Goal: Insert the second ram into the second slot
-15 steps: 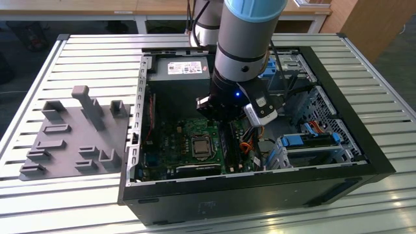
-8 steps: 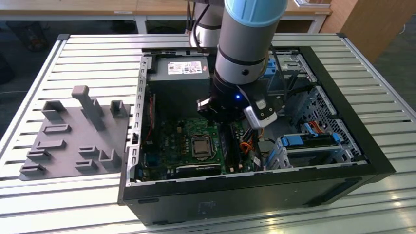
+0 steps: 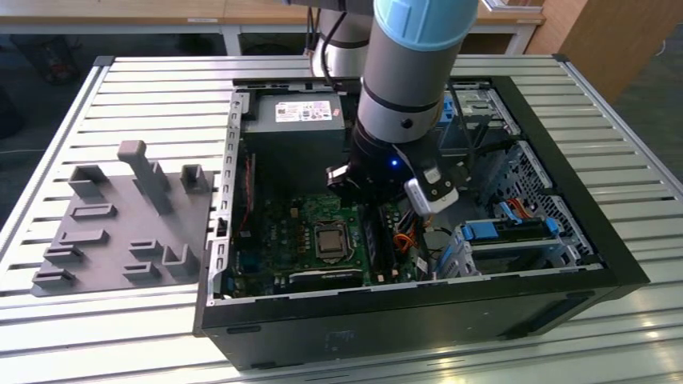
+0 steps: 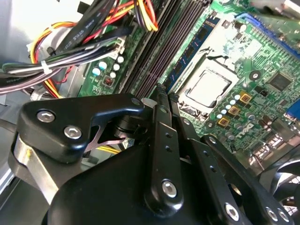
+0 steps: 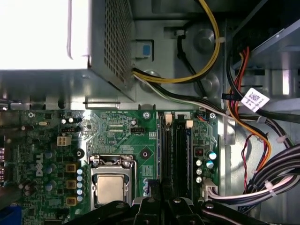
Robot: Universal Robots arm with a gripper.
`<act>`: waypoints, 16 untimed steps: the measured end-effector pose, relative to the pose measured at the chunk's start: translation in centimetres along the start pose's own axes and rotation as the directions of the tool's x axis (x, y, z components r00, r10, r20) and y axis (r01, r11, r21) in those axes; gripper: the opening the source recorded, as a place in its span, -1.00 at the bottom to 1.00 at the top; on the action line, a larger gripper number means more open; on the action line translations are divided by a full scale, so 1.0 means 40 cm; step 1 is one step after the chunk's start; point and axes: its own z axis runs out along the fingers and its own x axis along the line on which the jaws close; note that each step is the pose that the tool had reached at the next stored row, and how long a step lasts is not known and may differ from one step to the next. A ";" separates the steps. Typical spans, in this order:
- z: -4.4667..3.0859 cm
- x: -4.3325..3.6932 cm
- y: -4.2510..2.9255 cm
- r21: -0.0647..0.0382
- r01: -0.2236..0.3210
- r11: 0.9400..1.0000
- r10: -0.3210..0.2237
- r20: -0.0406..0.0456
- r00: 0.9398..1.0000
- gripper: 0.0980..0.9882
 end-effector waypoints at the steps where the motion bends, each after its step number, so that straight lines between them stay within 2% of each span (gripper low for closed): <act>1: 0.000 0.000 -0.003 0.000 0.000 1.000 0.000 0.000 1.000 -0.92; 4: 0.002 -0.002 -0.008 0.000 0.000 1.000 0.000 0.000 1.000 -0.92; 10: 0.005 -0.018 -0.008 0.000 0.003 1.000 -0.003 -0.001 1.000 -0.92; 16: 0.010 -0.019 -0.008 -0.001 0.013 1.000 -0.013 -0.001 1.000 -0.92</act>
